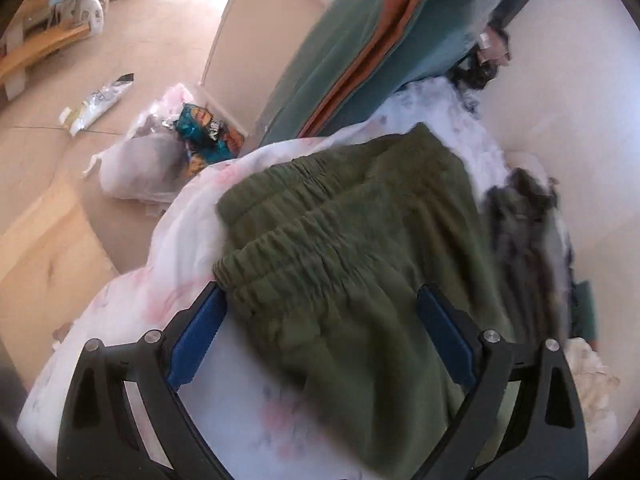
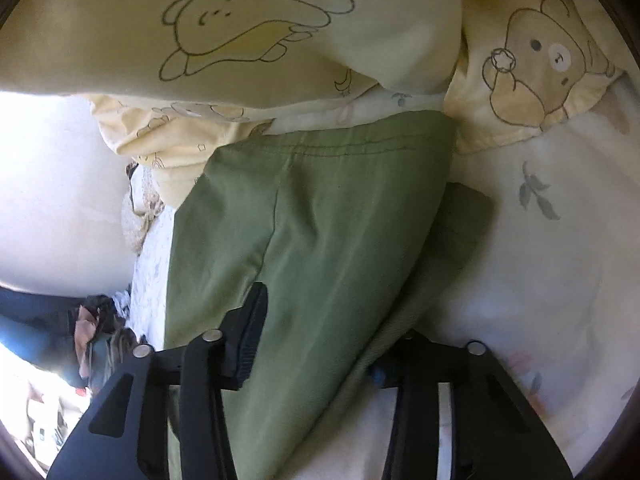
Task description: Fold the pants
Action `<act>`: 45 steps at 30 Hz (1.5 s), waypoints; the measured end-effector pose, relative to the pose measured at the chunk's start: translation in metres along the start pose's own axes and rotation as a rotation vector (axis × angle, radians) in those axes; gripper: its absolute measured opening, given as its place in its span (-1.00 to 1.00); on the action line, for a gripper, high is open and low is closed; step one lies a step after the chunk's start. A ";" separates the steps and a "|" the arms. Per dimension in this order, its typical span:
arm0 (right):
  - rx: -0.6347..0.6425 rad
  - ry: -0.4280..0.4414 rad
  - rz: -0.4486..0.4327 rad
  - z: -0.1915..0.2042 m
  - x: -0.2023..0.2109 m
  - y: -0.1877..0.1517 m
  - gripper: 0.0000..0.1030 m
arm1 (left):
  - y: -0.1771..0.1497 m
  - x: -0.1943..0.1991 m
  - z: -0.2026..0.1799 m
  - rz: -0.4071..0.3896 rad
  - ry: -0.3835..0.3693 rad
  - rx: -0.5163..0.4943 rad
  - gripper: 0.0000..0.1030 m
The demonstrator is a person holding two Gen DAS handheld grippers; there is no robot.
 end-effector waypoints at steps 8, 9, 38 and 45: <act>0.017 -0.018 -0.010 0.001 -0.002 0.002 -0.24 | 0.017 -0.022 -0.037 0.000 0.007 -0.197 -0.02; 0.023 -0.021 -0.009 0.004 -0.005 0.002 -0.24 | 0.018 -0.026 -0.037 0.014 -0.005 -0.187 -0.02; 0.079 -0.276 -0.061 0.008 0.140 -0.053 -0.98 | 0.043 0.153 -0.015 0.059 0.013 -0.286 -0.62; -0.096 -0.473 0.051 -0.052 0.197 -0.143 -0.98 | 0.059 0.219 0.009 0.089 -0.081 -0.357 -0.63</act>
Point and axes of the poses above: each gripper's, at about its wrist camera, not at the fingertips, and x roughly against the way its jaws point, z to its left, y to its top, the point moved 7 cm from there along -x, roughly the way its jaws point, and after that the axes turned 3 degrees about -y, right-handed, at the moved point
